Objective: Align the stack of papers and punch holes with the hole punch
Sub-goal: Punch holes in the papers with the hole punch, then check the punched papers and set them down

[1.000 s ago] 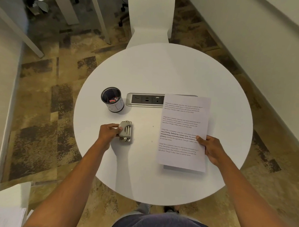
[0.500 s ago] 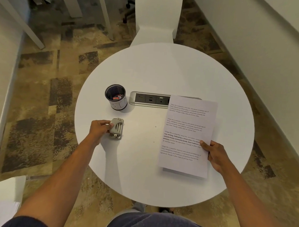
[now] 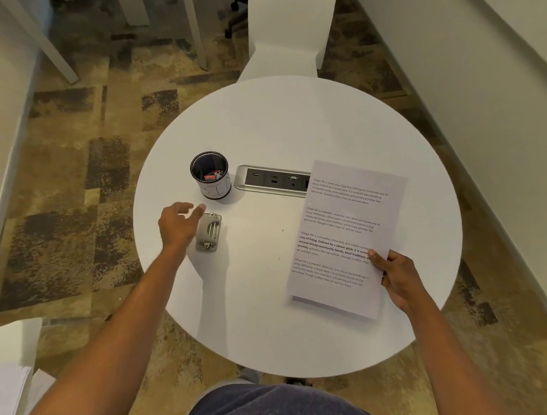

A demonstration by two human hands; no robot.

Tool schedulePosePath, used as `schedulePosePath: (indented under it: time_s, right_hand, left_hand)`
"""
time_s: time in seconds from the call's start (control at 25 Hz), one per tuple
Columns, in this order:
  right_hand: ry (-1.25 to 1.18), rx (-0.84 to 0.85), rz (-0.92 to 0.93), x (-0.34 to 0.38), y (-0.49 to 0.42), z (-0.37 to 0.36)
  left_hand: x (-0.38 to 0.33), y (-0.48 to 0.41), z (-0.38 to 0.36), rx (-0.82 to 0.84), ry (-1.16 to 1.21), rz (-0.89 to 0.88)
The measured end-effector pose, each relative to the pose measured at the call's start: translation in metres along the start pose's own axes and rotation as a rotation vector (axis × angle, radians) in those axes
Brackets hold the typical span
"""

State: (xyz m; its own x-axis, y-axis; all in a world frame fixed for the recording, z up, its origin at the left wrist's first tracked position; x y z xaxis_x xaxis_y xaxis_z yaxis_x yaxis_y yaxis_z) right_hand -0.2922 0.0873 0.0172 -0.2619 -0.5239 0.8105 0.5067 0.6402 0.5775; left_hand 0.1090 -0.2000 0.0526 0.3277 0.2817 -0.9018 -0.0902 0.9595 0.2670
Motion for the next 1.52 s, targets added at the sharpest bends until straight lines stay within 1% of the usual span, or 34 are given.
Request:
schedulePosePath:
  time_s: [0.04, 0.08, 0.12, 0.16, 0.2, 0.24, 0.32, 0.44, 0.52, 0.6, 0.64, 0.72, 0.88, 1.04, 1.24, 1.28, 1.4, 1.44, 1.52]
  right_hand:
    - [0.021, -0.004, 0.044, 0.012, 0.003, 0.002]
    - [0.046, -0.006, 0.096, 0.024, 0.006, 0.004]
    - [0.068, -0.006, 0.151, 0.036, 0.01, 0.005]
    - [0.091, -0.01, 0.204, 0.048, 0.014, 0.007]
    - [0.111, -0.021, 0.251, 0.06, 0.018, 0.01]
    - [0.122, -0.041, 0.293, 0.07, 0.021, 0.014]
    - [0.134, -0.087, 0.362, 0.086, 0.026, 0.024]
    - [0.169, -0.112, 0.431, 0.1, 0.03, 0.039]
    - [0.307, -0.115, 0.463, 0.106, 0.03, 0.048]
    - [0.51, -0.157, 0.481, 0.11, 0.025, 0.058]
    - [0.588, -0.19, 0.489, 0.112, 0.022, 0.064]
    - [0.651, -0.238, 0.506, 0.115, 0.017, 0.071]
    - [0.614, -0.26, 0.52, 0.11, 0.01, 0.079]
    - [0.568, -0.245, 0.514, 0.099, 0.006, 0.077]
    - [0.503, -0.226, 0.529, 0.105, 0.003, 0.076]
    - [0.525, -0.202, 0.513, 0.104, -0.001, 0.075]
    - [0.639, -0.059, 0.445, 0.09, -0.01, 0.064]
    - [0.664, -0.039, 0.429, 0.086, -0.012, 0.061]
    - [0.663, -0.068, 0.441, 0.085, -0.013, 0.061]
  left_hand:
    - [-0.018, 0.011, -0.017, 0.062, 0.081, -0.066]
    - [-0.036, 0.026, -0.041, 0.202, 0.158, -0.099]
    - [-0.053, 0.046, -0.07, 0.381, 0.191, -0.116]
    - [-0.067, 0.067, -0.097, 0.545, 0.172, -0.132]
    - [-0.079, 0.087, -0.12, 0.673, 0.134, -0.156]
    - [-0.089, 0.102, -0.139, 0.756, 0.091, -0.184]
    - [-0.106, 0.121, -0.166, 0.813, 0.053, -0.243]
    - [-0.122, 0.133, -0.186, 0.775, 0.077, -0.317]
    - [-0.126, 0.135, -0.193, 0.704, 0.035, -0.378]
    - [-0.125, 0.137, -0.2, 0.655, -0.013, -0.421]
    - [-0.124, 0.139, -0.205, 0.644, -0.021, -0.422]
    - [-0.119, 0.14, -0.211, 0.63, 0.001, -0.399]
    - [-0.113, 0.138, -0.217, 0.612, 0.046, -0.362]
    - [-0.112, 0.136, -0.216, 0.593, 0.063, -0.375]
    - [-0.115, 0.129, -0.218, 0.583, 0.08, -0.388]
    - [-0.113, 0.127, -0.218, 0.584, 0.056, -0.386]
    - [-0.1, 0.123, -0.218, 0.589, -0.055, -0.38]
    - [-0.097, 0.123, -0.218, 0.586, -0.063, -0.391]
    - [-0.097, 0.124, -0.217, 0.571, -0.041, -0.42]
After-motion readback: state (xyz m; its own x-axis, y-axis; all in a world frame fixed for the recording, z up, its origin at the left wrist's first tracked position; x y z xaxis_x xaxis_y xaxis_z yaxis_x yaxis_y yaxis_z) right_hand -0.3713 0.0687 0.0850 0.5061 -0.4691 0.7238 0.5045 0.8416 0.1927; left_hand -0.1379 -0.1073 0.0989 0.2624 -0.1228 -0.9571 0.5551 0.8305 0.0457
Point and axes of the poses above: each hand's wrist, its own y-axis away from the middle knuckle, its own z-axis out of the back of the hand, x = y × z, the point moved 8 cm from there along -y, towards the middle knuckle, and after that the axes turned 13 degrees about y, right-handed, at the moved point
